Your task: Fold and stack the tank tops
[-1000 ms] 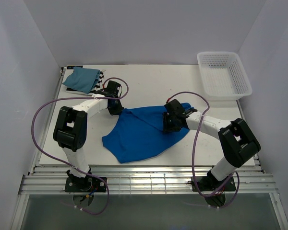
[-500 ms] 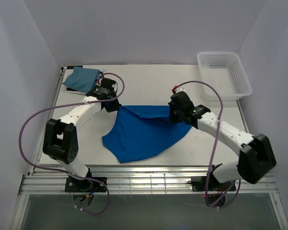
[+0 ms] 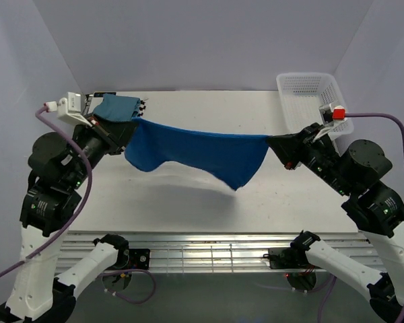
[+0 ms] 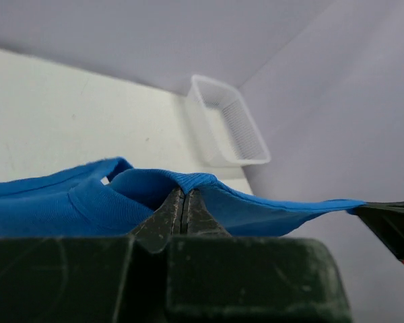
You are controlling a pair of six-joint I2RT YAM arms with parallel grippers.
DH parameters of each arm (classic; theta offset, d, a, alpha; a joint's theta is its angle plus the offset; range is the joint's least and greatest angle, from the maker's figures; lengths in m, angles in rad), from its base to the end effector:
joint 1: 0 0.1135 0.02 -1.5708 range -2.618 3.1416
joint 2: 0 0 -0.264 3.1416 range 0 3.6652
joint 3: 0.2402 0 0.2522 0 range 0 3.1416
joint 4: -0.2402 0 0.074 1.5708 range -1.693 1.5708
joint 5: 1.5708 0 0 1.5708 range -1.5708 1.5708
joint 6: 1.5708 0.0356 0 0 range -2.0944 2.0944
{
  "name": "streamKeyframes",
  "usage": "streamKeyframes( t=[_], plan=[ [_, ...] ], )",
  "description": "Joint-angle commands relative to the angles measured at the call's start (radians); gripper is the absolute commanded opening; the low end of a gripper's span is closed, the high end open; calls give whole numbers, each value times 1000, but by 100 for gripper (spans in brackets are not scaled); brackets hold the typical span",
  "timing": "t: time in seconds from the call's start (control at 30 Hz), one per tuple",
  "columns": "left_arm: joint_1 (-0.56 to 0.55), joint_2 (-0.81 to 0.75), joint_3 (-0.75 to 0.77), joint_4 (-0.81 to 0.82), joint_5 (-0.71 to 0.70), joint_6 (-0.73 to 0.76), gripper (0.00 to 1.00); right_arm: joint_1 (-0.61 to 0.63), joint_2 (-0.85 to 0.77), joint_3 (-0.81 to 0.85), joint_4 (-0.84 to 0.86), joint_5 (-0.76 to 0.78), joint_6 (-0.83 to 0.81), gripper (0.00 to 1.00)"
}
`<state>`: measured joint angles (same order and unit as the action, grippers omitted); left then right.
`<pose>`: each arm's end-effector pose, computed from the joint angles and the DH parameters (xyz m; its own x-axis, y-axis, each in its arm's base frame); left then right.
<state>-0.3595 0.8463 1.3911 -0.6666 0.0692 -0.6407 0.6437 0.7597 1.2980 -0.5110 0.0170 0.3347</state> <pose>0.1228 -0.0488 0.4761 -0.3394 -0.5095 -0.7907 0.2649 0.7548 -0.6001 0.0945 0.0702 0.4754 -0.1720 0.2815 -0.9440 -0.5611 0.7596 0.3288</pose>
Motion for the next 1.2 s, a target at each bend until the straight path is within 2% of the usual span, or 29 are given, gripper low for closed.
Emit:
streamKeyframes(
  t=[0.0,0.13,0.23,0.3,0.33,0.37,0.4,0.43,0.47,0.5,0.53,0.6,0.63,0.67,0.7,0.73,0.77,0.87,0.9,0.93,0.97,1.0,1.07,1.1,1.13,1.17],
  plan=[
    [-2,34,80,-44,47,15,0,4,9,75,-46,-81,-48,8],
    [-2,132,95,-45,-51,26,0,5,64,109,-47,32,-95,8],
    [-2,227,100,-27,-169,33,0,2,206,135,-44,150,-146,8],
    [-1,373,137,-21,-267,45,0,-15,286,171,-37,192,-170,8],
    [10,435,214,-25,-293,52,0,-65,376,232,-37,178,-184,8],
    [25,574,270,-30,-308,61,0,-106,426,269,-35,91,-201,8],
    [42,649,334,-40,-298,90,0,-221,470,311,-20,22,-201,8],
    [80,728,505,-57,-278,102,0,-278,568,395,-8,-61,-201,8],
    [94,805,610,-73,-260,122,0,-317,622,447,3,-115,-206,8],
    [105,959,720,-103,-234,145,0,-376,673,518,3,-120,-215,8],
    [119,1034,975,-123,-224,186,0,-401,773,675,-17,-177,-223,8],
    [128,1210,1216,-160,-181,222,0,-455,855,830,-32,-245,-235,8],
    [137,1223,1274,-145,-174,237,0,-466,918,901,-38,-271,-244,8],
    [140,1203,1223,-57,-169,245,0,-475,937,999,-37,-307,-249,8],
    [143,1165,1139,5,-169,251,0,-486,952,1023,-34,-324,-276,8],
    [143,1057,1041,65,-169,274,0,-492,954,1029,-31,-350,-279,8],
    [145,1006,869,125,-167,282,0,-499,943,1017,-21,-373,-286,8],
    [145,884,684,205,-129,305,0,-512,834,801,35,-393,-306,8],
    [145,864,636,205,-106,306,0,-512,795,629,63,-385,-312,8],
    [143,820,578,206,-74,303,0,-512,703,532,98,-367,-310,8],
    [142,794,504,229,22,283,0,-510,651,429,173,-359,-310,8],
    [140,765,318,251,62,267,0,-512,603,224,208,-351,-316,8],
    [119,671,115,304,112,228,0,-512,459,37,267,-362,-329,8],
    [104,640,-85,320,94,182,0,-510,419,-50,308,-371,-330,8],
    [70,610,-178,328,63,156,0,-509,347,-207,316,-387,-327,8],
    [45,553,-264,334,32,126,7,-509,313,-279,315,-390,-315,8]
  ],
)
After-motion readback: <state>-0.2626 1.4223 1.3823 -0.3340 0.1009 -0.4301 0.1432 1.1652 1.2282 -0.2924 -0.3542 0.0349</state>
